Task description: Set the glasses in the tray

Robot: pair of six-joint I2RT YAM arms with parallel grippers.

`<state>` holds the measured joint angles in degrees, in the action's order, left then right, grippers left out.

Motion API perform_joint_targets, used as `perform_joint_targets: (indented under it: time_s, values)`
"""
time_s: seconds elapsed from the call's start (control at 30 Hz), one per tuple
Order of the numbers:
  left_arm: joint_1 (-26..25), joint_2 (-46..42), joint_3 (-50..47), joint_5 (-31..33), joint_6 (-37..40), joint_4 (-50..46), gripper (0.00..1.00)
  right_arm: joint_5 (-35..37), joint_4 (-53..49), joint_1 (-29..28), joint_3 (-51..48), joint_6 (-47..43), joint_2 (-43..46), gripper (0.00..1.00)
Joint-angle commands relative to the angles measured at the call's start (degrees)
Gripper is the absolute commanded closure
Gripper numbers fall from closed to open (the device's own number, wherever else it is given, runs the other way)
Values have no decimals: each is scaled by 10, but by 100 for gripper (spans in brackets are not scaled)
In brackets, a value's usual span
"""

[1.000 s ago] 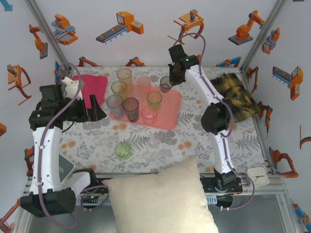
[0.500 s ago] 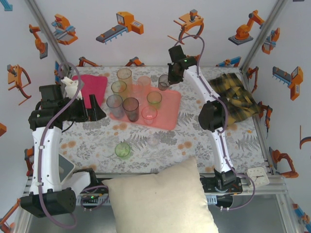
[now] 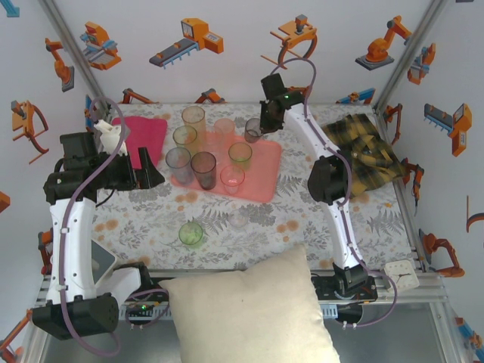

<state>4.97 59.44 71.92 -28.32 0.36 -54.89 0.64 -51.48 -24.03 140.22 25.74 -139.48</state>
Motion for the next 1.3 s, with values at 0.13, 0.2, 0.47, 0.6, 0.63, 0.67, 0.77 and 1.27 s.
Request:
perform_joint_targets:
  time_s: [0.13,0.2,0.47,0.6,0.63,0.67,0.77,1.27]
  values:
    - [5,-8,-1,-5,0,0,3,-16,17,2,-6,14,-23,92]
    - [5,-8,-2,-5,-1,0,3,-18,17,2,-7,15,-26,92]
    - [7,-9,-3,-6,-1,1,3,-21,16,2,-13,14,-35,90]
    - [7,-9,-3,-8,-2,2,3,-25,17,2,-11,14,-40,90]
    - [8,-8,-3,-7,-2,1,3,-26,17,2,-10,15,-40,90]
    - [8,-9,-3,-7,-2,2,3,-26,17,1,-9,15,-41,89]
    - [7,-9,-3,-8,-2,2,3,-30,17,2,-6,18,-45,88]
    - [10,-8,-1,-13,-4,1,3,-38,14,2,7,22,-54,81]
